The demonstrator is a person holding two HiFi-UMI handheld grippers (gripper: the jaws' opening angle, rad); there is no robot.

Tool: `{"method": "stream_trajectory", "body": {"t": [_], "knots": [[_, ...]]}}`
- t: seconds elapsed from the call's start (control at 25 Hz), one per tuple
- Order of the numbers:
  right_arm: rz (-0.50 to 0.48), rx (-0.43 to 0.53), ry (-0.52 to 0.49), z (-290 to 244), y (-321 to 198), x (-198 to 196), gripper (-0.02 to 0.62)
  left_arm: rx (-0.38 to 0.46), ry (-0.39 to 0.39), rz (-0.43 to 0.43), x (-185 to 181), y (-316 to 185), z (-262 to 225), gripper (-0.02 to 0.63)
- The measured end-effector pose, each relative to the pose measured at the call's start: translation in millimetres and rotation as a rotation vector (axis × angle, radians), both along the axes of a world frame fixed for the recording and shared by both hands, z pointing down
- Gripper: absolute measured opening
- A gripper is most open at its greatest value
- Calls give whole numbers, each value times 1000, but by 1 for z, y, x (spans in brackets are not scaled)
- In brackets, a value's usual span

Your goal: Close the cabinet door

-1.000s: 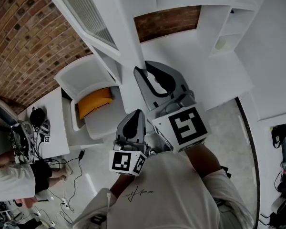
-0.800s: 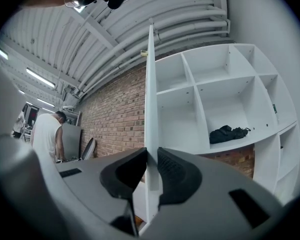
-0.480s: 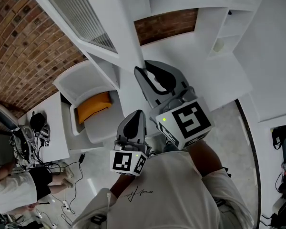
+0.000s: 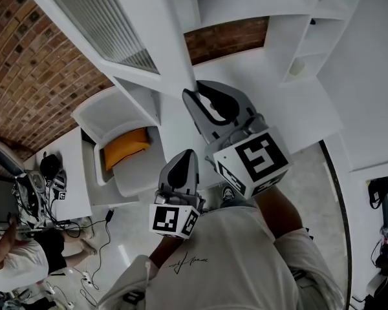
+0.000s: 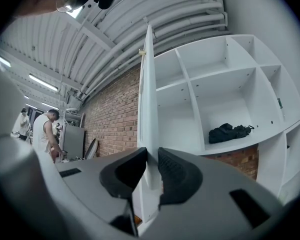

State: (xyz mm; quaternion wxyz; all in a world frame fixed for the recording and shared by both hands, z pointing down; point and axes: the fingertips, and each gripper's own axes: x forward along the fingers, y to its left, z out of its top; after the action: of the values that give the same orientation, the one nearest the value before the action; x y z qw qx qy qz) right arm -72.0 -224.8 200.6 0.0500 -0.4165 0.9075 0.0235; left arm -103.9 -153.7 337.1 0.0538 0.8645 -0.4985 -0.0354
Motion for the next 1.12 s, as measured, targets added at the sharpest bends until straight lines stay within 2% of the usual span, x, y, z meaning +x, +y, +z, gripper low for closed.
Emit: {"method": "stream_trajectory", "body": {"t": [1.12], "knots": [[-55, 26, -5, 0, -55, 22, 80, 6, -21, -63, 17, -46, 10, 15]]}}
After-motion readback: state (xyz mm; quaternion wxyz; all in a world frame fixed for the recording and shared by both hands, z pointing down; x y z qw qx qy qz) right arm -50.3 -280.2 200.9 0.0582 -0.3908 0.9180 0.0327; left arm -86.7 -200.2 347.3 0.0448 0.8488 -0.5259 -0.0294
